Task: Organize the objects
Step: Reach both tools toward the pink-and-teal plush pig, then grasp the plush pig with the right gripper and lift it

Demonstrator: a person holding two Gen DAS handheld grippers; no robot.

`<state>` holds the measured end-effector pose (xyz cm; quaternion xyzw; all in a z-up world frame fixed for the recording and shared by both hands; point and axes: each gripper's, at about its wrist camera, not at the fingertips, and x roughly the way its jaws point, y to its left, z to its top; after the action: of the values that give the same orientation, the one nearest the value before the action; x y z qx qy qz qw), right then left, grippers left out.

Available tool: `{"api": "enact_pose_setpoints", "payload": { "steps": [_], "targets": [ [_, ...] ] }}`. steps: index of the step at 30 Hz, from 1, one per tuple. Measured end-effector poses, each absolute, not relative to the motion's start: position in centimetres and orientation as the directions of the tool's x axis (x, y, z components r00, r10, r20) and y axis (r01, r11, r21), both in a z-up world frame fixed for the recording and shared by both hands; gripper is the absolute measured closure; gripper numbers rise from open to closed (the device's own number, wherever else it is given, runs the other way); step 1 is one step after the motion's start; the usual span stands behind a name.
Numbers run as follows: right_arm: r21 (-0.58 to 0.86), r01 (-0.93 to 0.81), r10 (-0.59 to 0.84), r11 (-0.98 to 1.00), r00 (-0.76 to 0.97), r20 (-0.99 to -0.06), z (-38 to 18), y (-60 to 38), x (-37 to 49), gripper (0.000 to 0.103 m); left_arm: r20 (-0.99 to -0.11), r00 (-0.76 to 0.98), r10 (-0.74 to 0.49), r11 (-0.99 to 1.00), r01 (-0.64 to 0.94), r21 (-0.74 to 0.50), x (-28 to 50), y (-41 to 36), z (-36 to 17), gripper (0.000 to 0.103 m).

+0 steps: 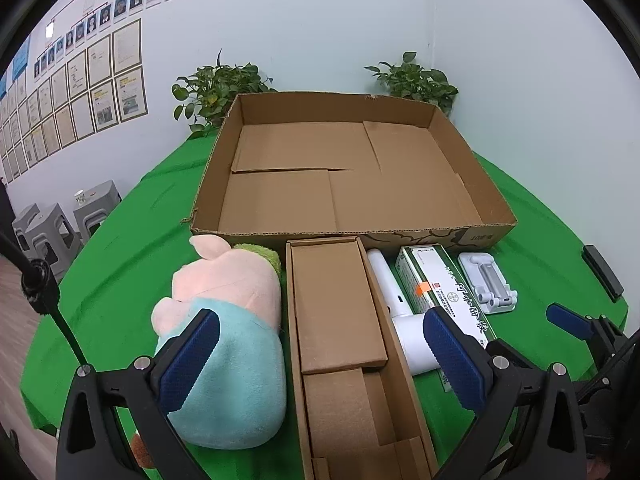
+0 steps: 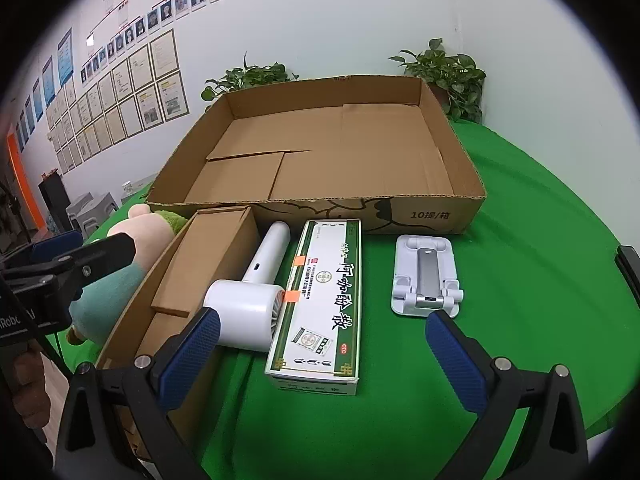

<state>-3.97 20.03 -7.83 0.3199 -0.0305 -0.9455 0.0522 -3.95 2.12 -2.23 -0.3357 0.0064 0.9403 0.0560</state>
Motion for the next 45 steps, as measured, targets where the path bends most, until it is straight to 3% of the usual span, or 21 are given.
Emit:
{"api": "enact_pose_setpoints", "payload": {
  "steps": [19,26,29,33,36,38,40,45],
  "targets": [
    [0.045,0.067,-0.080,-0.997,-0.770,-0.633,-7.6,19.7,-3.9,0.001,-0.619,-0.777,0.110,-0.991,-0.133,-0.010,-4.8,2.3,-2.7,0.000],
    [-0.017,0.080,-0.054,-0.997,-0.800,-0.598,-7.3,19.0,-3.5,0.001,-0.607,-0.787,0.116,-0.992,-0.121,-0.033,-4.1,0.6,-1.8,0.000],
    [-0.074,0.100,-0.045,-0.992,-0.839,-0.542,-6.2,17.7,-2.9,0.001,-0.600,-0.793,0.109,-0.994,-0.106,-0.042,-3.6,-1.2,-1.1,0.000],
    [-0.157,0.274,-0.186,-0.949,-0.887,-0.423,-3.4,14.2,-1.1,0.001,-0.585,-0.807,0.084,-0.996,-0.079,-0.034,-2.8,-4.1,0.1,0.000],
    [-0.104,0.505,-0.448,-0.857,-0.829,-0.336,-1.3,11.7,1.0,0.002,-0.600,-0.794,0.099,-0.995,-0.079,-0.060,-2.4,-6.4,-0.1,0.000],
    [-0.071,0.568,-0.527,-0.820,-0.798,-0.292,-0.4,10.7,1.7,0.000,-0.619,-0.775,0.129,-0.990,-0.065,-0.126,-2.3,-8.7,-1.0,0.000],
    [0.018,0.658,-0.627,-0.753,-0.710,-0.321,-0.6,10.3,1.1,0.000,-0.661,-0.735,0.152,-0.984,-0.053,-0.168,-2.5,-10.1,-2.4,0.000],
    [0.076,0.679,-0.647,-0.730,-0.651,-0.396,-2.2,9.0,0.0,0.000,-0.704,-0.653,0.278,-0.953,-0.096,-0.287,-3.4,-11.6,-6.1,0.001]
  ]
}}
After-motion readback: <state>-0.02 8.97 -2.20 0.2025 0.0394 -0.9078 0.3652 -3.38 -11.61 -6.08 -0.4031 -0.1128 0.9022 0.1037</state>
